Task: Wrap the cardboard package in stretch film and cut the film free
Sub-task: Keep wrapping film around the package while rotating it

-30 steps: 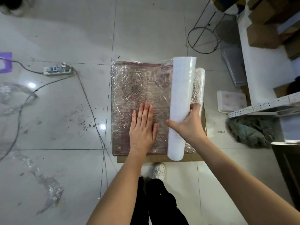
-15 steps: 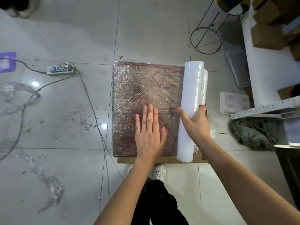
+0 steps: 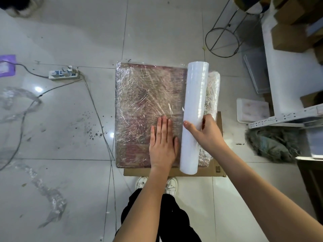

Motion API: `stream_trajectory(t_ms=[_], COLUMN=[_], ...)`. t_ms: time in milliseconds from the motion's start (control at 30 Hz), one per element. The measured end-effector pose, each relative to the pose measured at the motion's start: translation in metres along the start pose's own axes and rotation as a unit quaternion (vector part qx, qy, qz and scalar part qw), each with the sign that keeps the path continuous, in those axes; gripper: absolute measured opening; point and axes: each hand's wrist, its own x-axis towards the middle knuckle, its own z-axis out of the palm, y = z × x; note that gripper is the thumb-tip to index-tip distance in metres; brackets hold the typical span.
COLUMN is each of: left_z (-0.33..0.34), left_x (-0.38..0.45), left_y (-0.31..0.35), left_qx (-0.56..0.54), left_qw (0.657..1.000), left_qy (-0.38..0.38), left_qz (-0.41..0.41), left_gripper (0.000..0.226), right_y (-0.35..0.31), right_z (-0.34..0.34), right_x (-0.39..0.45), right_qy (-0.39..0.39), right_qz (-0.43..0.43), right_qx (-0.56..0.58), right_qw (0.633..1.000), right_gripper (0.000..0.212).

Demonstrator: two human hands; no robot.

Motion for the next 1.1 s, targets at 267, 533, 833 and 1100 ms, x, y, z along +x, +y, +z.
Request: stream_trajectory(t_ms=[267, 533, 833, 1100], left_z=[-0.009, -0.029, 0.015, -0.025], left_x=[0.006, 0.017, 0.009, 0.017], left_y=[0.001, 0.027, 0.048, 0.043], left_qx=[-0.01, -0.033, 0.023, -0.042], left_qw=[0.999, 0.999, 1.0, 0.999], left_qy=[-0.031, 0.018, -0.018, 0.008], left_qz=[-0.003, -0.037, 0.009, -0.003], left_gripper=[0.059, 0.055, 0.063, 0.052], right_y=[0.01, 0.009, 0.03, 0.031], right_z=[-0.023, -0.009, -0.008, -0.003], right_x=[0.005, 0.008, 0.0, -0.006], right_qy=[0.038, 0.047, 0.065, 0.055], right_qz=[0.061, 0.059, 0.038, 0.032], right_qx=[0.05, 0.018, -0.034, -0.031], right_qw=[0.996, 0.997, 0.997, 0.997], right_gripper=[0.061, 0.068, 0.063, 0.068])
